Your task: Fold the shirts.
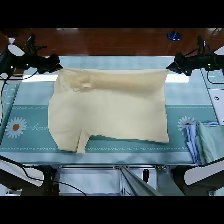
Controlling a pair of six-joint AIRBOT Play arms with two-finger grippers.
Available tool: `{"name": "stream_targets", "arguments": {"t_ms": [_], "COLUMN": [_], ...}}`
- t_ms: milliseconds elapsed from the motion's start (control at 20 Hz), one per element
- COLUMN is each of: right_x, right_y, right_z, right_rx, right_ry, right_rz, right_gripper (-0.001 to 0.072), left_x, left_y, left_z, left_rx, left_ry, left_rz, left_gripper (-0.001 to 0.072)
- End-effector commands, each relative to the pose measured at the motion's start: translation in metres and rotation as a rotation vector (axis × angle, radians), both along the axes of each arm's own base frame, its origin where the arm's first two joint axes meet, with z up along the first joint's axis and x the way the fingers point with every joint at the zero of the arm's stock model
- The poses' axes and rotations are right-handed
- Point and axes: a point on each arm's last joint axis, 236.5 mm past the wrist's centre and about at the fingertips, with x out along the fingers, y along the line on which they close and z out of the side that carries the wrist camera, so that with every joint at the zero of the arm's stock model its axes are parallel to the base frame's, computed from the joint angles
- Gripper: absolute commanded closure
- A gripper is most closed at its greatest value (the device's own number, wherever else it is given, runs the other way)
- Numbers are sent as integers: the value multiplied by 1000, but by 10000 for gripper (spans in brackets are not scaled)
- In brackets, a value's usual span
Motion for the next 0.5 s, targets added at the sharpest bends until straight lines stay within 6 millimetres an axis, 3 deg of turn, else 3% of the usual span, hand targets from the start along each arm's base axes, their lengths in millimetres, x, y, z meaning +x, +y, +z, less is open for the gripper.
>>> {"name": "stream_targets", "arguments": {"t_ms": [0,100,200,450], "right_x": [-35,-62,-88,-117], "right_y": [-2,-9,-16,-7], "right_z": [7,-3,-26,-80], "right_rx": [14,-22,-96,-147], "right_ry": [74,165,272,400], "right_rz": [116,176,222,228], "right_gripper": [693,693,693,693], "left_x": [-36,-66,-95,-133], "left_y": [7,13,17,7], "left_z": [4,-6,-26,-77], "left_rx": [-9,-25,-4,-36], "left_ry": [106,221,330,501], "left_rz": [-156,-213,-283,-312], "left_gripper": [683,683,683,683]}}
